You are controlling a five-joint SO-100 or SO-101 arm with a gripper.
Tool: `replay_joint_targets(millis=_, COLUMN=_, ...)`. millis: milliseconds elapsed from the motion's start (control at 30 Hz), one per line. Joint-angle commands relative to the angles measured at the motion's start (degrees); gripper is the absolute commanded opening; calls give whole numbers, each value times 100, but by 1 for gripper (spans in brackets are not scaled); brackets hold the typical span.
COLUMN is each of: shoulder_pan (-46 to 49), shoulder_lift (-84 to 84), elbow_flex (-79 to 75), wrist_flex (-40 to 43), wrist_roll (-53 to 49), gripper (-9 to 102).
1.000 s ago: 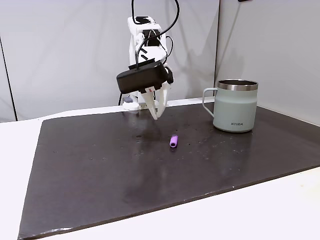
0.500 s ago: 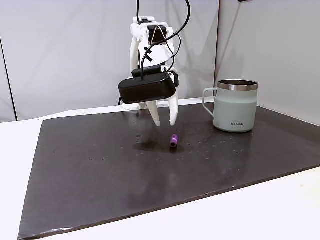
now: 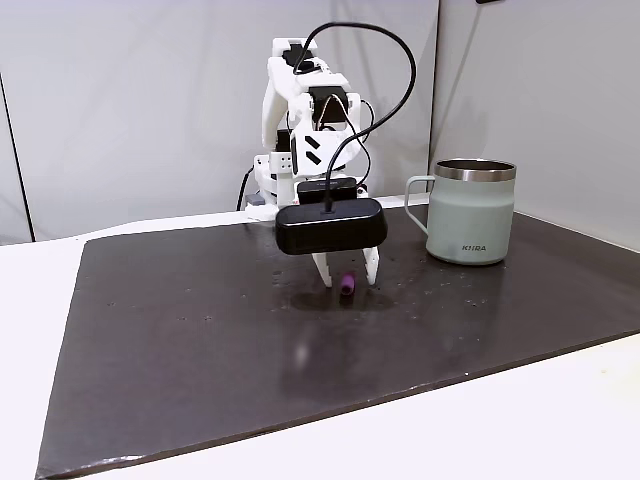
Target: Grasp a pengrip and put it in the cup.
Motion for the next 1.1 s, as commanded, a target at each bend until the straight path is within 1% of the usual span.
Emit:
replay_joint_targets(millis=0, shoulder_pan=62, shoulder_lift=0, elbow_flex=9, wrist_flex=-431, wrist_roll=-123, gripper=16)
replay_joint_targets(millis=267, shoulder_pan=105, shoulder_lift=0, elbow_flex=114, wrist_flex=-483, wrist_roll=-211, gripper=0)
replay_joint_targets(millis=367, shoulder_pan=70, shoulder_lift=185, elbow_flex=272, wrist_flex=-466, wrist_roll=-229, gripper=0)
replay_joint_targets(millis=467, shoulder_pan=35, shoulder_lift=501, elbow_flex=211, wrist_flex=-220, wrist_roll=-9, gripper=0)
replay_joint_targets(millis=567, shoulder_pan=-26, shoulder_lift=940, elbow_flex=26, wrist_flex=193, wrist_roll=325, gripper=0)
replay_joint_targets(millis=667, shoulder_pan=-105, shoulder_lift=1512, elbow_flex=-167, wrist_flex=773, wrist_roll=492, gripper=0)
replay_joint_targets(millis=767, shoulder_pan=-123, shoulder_lift=2127, elbow_flex=-308, wrist_flex=1011, wrist_roll=686, gripper=0)
replay_joint_targets(millis=900, shoulder_pan=-123, shoulder_lift=2672, elbow_flex=-650, wrist_flex=1178, wrist_roll=1257, gripper=0)
replay_joint_targets(millis=1067, shoulder_pan=-193, shoulder_lift=2593, elbow_flex=-1564, wrist_flex=1397, wrist_roll=2584, gripper=0)
